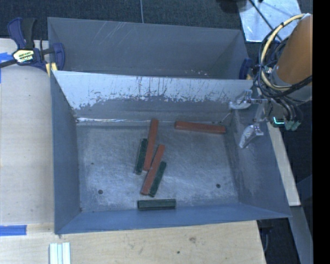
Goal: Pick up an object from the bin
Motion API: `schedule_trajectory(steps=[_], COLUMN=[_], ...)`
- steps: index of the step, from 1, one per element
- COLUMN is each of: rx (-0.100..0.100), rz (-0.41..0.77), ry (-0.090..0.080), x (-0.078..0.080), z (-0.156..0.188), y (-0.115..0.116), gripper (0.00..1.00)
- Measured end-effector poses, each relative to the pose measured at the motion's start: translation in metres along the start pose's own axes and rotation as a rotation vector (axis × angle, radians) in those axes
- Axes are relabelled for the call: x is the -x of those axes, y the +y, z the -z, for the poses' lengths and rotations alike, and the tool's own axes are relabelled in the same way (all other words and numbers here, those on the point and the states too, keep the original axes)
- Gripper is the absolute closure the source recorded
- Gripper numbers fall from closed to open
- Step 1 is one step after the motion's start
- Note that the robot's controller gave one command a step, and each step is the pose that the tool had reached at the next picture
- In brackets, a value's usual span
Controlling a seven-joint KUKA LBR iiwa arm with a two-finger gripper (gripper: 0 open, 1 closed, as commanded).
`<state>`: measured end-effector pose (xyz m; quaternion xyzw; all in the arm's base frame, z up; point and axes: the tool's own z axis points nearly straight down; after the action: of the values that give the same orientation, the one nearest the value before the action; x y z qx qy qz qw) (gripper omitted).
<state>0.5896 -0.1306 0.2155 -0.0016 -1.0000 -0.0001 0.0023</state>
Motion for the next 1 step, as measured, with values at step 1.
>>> schedule_trajectory(steps=[1], rx=[-0.001], rz=[0.002], ry=[-0.008], x=[0.0016], z=[0.0048], y=[0.0004], gripper=[0.00])
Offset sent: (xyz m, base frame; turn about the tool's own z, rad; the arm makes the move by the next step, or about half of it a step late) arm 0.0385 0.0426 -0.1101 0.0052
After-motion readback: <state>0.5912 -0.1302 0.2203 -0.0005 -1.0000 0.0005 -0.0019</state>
